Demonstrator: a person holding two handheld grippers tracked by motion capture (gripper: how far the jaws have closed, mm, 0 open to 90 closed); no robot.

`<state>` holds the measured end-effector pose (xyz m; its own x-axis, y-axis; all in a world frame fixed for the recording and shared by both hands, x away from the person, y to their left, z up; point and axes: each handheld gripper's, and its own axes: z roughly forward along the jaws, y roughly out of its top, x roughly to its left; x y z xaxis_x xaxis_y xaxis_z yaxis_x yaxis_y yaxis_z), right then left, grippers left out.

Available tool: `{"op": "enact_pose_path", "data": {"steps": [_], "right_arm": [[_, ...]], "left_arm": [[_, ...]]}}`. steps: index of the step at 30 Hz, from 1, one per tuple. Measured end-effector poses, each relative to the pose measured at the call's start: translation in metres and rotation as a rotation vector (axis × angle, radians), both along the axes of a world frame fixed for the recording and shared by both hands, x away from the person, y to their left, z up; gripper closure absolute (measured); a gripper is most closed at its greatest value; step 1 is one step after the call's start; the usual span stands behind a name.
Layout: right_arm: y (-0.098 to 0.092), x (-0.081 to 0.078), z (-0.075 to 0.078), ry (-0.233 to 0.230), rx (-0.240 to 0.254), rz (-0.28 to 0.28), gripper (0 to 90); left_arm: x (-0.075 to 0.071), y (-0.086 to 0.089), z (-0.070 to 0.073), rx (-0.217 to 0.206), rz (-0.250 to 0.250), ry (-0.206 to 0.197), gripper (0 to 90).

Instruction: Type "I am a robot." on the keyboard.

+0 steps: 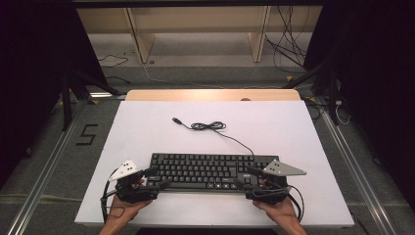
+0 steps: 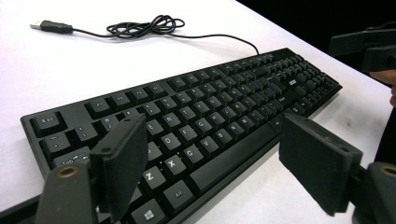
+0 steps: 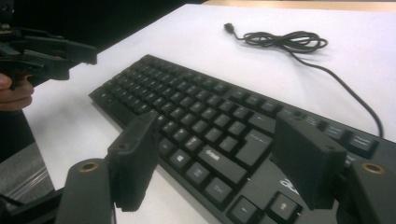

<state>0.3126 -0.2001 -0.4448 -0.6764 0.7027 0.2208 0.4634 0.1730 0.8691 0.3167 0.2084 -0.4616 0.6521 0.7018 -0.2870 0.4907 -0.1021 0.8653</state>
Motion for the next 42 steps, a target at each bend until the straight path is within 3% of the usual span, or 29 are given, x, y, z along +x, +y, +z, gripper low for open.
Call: {"op": "enact_pose_path", "data": {"steps": [6, 15, 28, 32, 35, 36, 37, 42], "right_arm": [[0.008, 0.004, 0.002, 0.012, 0.002, 0.014, 33.5], [0.035, 0.02, 0.005, 0.024, 0.002, 0.046, 34.4], [0.057, 0.041, 0.001, 0.091, -0.05, 0.038, 54.2], [0.066, 0.046, -0.002, 0.094, -0.068, 0.044, 62.4], [0.072, 0.049, -0.003, 0.097, -0.075, 0.048, 67.7], [0.075, 0.051, -0.003, 0.097, -0.079, 0.048, 71.0], [0.075, 0.051, -0.003, 0.097, -0.079, 0.048, 71.0], [0.083, 0.056, -0.005, 0.101, -0.092, 0.05, 80.9]], "left_arm": [[0.001, 0.0, -0.001, -0.002, 0.009, 0.003, 23.6], [0.002, 0.002, -0.001, 0.001, 0.017, 0.002, 24.0], [0.004, 0.006, -0.003, 0.025, 0.054, 0.027, 28.8], [0.006, 0.009, -0.004, 0.042, 0.086, 0.044, 34.9], [0.008, 0.014, -0.006, 0.057, 0.121, 0.061, 43.3], [0.009, 0.016, -0.007, 0.061, 0.131, 0.068, 49.9], [0.01, 0.017, -0.007, 0.073, 0.142, 0.072, 49.9], [0.013, 0.022, -0.01, 0.119, 0.168, 0.102, 66.1]]}}
